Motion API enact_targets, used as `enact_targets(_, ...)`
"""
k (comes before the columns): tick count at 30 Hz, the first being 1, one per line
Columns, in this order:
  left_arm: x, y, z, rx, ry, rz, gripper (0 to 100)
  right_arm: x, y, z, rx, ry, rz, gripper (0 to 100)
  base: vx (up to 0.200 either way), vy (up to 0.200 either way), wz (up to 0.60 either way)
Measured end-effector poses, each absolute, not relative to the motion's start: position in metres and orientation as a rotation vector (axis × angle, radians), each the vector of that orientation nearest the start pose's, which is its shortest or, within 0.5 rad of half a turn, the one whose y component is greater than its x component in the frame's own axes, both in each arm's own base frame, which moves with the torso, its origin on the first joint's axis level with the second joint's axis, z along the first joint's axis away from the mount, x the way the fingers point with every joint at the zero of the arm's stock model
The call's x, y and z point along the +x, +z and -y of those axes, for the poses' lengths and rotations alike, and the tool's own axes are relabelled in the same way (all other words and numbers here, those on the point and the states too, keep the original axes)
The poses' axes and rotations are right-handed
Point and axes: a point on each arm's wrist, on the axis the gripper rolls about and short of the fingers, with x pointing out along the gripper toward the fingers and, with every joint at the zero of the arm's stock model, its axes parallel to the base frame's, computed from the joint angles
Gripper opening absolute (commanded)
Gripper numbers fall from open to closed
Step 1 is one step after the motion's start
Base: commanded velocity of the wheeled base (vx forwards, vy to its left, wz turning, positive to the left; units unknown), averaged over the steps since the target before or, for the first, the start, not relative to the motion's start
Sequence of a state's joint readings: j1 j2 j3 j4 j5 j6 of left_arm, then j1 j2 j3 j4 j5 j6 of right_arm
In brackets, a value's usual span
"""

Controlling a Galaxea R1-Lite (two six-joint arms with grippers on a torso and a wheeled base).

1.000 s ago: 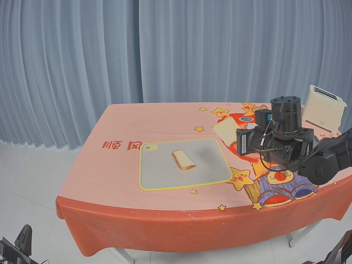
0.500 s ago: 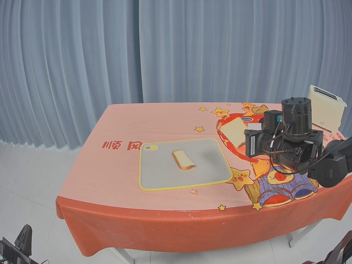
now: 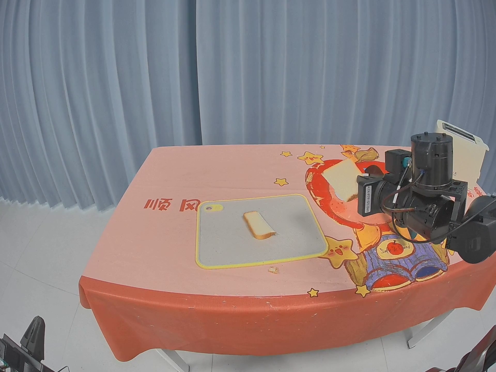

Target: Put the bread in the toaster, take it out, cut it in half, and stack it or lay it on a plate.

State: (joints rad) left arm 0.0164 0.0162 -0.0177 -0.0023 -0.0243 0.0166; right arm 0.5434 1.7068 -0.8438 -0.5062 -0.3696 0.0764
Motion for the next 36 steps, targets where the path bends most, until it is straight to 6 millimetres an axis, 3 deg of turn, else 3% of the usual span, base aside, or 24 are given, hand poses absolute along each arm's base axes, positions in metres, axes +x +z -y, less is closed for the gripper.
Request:
enact_targets(32, -0.0229, 0.0810, 0.0009, 0.017, -0.008, 0.004, 0, 0.2658, 0.1800, -0.1491, -0.083, 0.143, -0.312, 0, 0.000, -0.200, 0.00)
enact_targets(36, -0.0229, 0.0809, 0.0009, 0.018, -0.008, 0.003, 0, 0.2658, 0.1796, -0.1489, -0.083, 0.142, -0.315, 0, 0.000, 0.000, 0.00)
